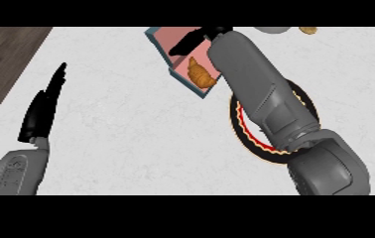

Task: Pick the croissant from the plate and place it in the cardboard box

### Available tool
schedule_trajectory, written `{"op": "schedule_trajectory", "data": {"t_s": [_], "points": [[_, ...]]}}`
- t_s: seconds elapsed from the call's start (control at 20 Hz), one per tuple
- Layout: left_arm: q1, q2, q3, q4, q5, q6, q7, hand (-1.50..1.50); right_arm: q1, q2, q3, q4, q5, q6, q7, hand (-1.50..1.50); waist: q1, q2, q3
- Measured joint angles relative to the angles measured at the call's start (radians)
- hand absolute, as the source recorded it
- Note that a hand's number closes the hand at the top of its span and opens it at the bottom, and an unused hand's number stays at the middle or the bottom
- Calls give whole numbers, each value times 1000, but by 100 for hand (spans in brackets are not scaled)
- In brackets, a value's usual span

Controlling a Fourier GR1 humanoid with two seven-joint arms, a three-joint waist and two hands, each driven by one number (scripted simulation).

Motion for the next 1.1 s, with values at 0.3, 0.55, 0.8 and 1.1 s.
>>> {"op": "schedule_trajectory", "data": {"t_s": [0.3, 0.55, 0.8, 1.1], "points": [[7, 4, 7, 2, 5, -5, 5, 0, 13, -25, -99, -47, -97, -39, -89, -150, -15, -4, 1], [30, 5, 12, -16, 6, -2, 5, 0, 32, -81, -175, -58, -171, 4, -153, -150, -27, -10, 1], [37, 18, 29, -18, 14, -7, 6, 0, 66, -173, -220, -46, -212, 86, -195, -150, -43, -14, 1], [70, 15, 33, -37, 18, -6, -1, 0, 112, -308, -240, -33, -226, 172, -228, -150, -52, -19, 1]]}}
